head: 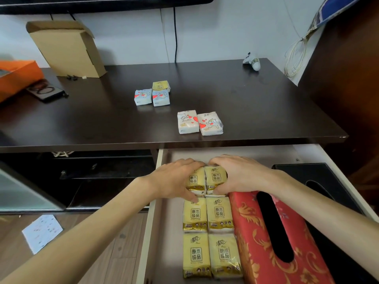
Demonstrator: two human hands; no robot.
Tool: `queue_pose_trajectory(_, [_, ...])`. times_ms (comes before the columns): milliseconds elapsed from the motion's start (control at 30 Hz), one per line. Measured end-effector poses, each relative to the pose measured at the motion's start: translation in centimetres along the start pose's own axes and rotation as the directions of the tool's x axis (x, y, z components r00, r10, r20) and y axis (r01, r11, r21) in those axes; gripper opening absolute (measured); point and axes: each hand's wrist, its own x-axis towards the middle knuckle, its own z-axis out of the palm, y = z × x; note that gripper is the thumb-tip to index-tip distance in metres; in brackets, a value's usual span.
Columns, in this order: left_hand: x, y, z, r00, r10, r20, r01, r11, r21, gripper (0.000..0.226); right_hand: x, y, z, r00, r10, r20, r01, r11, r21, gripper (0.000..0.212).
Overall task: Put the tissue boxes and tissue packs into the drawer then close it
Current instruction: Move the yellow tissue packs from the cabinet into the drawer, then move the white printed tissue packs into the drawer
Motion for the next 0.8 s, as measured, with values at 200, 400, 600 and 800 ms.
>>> queue_pose_trajectory(200, [-2.2, 0.7, -3.4, 0.979, -0.030, -0.199, 0.013, 0.996, -0.086, 0.077, -1.4, -1.0, -3.2, 0.979, -0.001, -0.203, 0.000, 1.000, -0.008, 0.066])
queue_pose_trajectory(400, [-3.1, -3.4, -9.6, 0.863, -0.186, -0.470, 0.080, 0.968, -0.237, 0.032, 2.0, -1.8, -8.6, 0.898, -0.033, -0.439, 0.165, 0.950, 0.266, 0.015])
queue_pose_trajectory(600, [2.0, -10.6, -14.1, 0.804, -0.369, -0.466, 0.322, 0.929, -0.181, 0.035, 11.9, -3.5, -12.3, 0.893, -0.085, -0.441, 0.208, 0.949, 0.237, 0.017])
queue_pose_trajectory(800, [7.0, -16.2, -16.4, 0.819, -0.415, -0.396, 0.427, 0.902, -0.064, 0.070, 20.7, -4.8, -12.9, 0.923, -0.126, -0.365, 0.188, 0.972, 0.140, 0.053])
